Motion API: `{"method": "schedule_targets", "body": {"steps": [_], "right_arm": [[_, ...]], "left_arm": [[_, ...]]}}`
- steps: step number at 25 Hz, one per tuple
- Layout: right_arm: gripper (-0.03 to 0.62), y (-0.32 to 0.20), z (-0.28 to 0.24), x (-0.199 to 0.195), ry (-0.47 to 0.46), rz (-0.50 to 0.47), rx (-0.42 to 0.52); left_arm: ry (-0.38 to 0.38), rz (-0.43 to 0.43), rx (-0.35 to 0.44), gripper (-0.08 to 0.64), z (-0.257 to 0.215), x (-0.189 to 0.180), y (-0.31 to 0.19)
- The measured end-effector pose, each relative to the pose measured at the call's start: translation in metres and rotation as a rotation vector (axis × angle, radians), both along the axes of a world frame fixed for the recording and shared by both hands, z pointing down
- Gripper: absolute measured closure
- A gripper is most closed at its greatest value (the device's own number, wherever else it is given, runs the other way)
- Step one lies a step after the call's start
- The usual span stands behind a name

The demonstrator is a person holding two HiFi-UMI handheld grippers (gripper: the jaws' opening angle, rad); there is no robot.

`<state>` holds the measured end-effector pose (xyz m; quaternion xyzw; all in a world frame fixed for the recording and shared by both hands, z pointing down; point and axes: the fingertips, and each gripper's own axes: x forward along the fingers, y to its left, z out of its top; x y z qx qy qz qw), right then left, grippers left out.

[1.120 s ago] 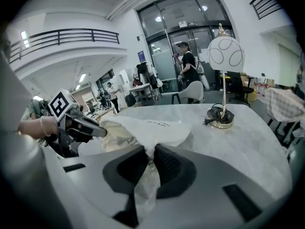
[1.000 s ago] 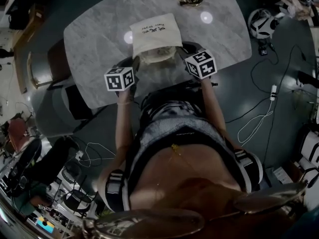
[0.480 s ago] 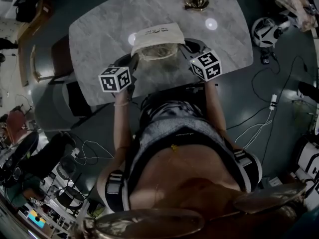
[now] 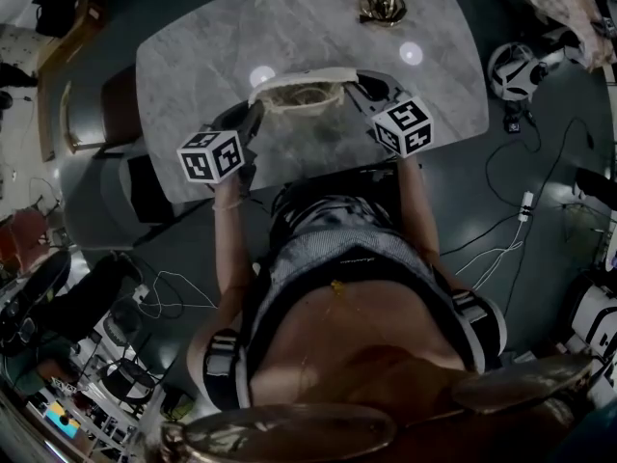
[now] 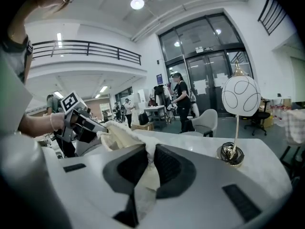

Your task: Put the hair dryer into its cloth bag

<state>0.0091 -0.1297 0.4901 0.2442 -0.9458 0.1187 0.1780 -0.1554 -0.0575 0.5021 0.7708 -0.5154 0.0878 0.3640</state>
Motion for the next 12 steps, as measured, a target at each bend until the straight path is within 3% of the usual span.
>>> {"method": "schedule_targets", "body": {"steps": [7, 12], "right_arm": [[0.502, -0.008, -0.019, -0.005, -0.103, 0.01, 0.007], [0.502, -0.01, -0.031, -0.007, -0.153, 0.02, 0.013]], "left_arm": [[0.054, -0.02, 0.037, 0.522, -0.016, -0.003, 0.001], [0.044, -0.029, 0.072, 0.522, -0.032, -0.006, 0.0]]}}
